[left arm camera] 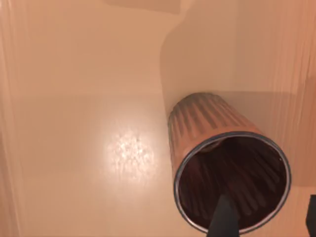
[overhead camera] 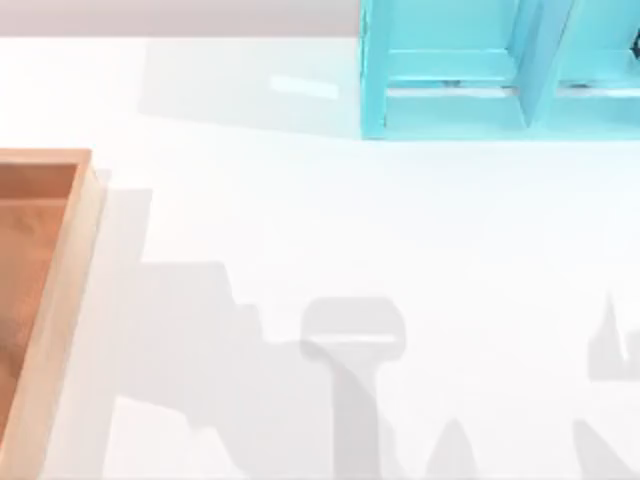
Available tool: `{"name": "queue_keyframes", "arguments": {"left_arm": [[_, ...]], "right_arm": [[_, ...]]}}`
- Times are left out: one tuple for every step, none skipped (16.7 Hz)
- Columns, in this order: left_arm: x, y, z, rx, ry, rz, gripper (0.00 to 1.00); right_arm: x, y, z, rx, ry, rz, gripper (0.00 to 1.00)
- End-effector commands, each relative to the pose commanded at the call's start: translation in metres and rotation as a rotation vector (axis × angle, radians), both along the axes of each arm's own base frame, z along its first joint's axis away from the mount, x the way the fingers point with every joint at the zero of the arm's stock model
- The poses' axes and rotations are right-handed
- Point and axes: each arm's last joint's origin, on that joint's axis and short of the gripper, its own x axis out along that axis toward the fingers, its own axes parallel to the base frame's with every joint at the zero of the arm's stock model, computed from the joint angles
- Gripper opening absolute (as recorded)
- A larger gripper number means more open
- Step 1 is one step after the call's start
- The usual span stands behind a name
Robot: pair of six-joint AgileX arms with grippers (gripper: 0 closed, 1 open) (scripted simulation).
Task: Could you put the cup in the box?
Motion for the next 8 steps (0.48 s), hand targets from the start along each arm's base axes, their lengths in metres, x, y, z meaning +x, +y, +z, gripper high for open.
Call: {"name": "queue_keyframes", "arguments": {"left_arm": [[0.0000, 0.0000, 0.0000, 0.000, 0.000, 0.000, 0.68], [0.0000, 0.0000, 0.0000, 0.000, 0.000, 0.000, 0.75], [0.0000, 0.0000, 0.0000, 0.000, 0.000, 0.000, 0.83], [0.0000, 0.0000, 0.0000, 0.000, 0.000, 0.000, 0.90], [0.0000, 0.0000, 0.0000, 0.000, 0.000, 0.000, 0.98], [0.0000, 0.0000, 0.0000, 0.000, 0.000, 0.000, 1.00], [0.0000, 0.0000, 0.0000, 0.000, 0.000, 0.000, 1.00], [0.0000, 0.0000, 0.0000, 0.000, 0.000, 0.000, 1.00]], "right_arm": [[0.0000, 0.0000, 0.0000, 0.000, 0.000, 0.000, 1.00], [0.0000, 0.0000, 0.0000, 0.000, 0.000, 0.000, 1.00], [0.0000, 0.0000, 0.0000, 0.000, 0.000, 0.000, 1.00], [0.0000, 0.0000, 0.0000, 0.000, 0.000, 0.000, 1.00], [0.0000, 0.0000, 0.0000, 0.000, 0.000, 0.000, 1.00], [0.0000, 0.0000, 0.0000, 0.000, 0.000, 0.000, 1.00], [0.0000, 0.0000, 0.0000, 0.000, 0.000, 0.000, 1.00], [0.0000, 0.0000, 0.0000, 0.000, 0.000, 0.000, 1.00]]}}
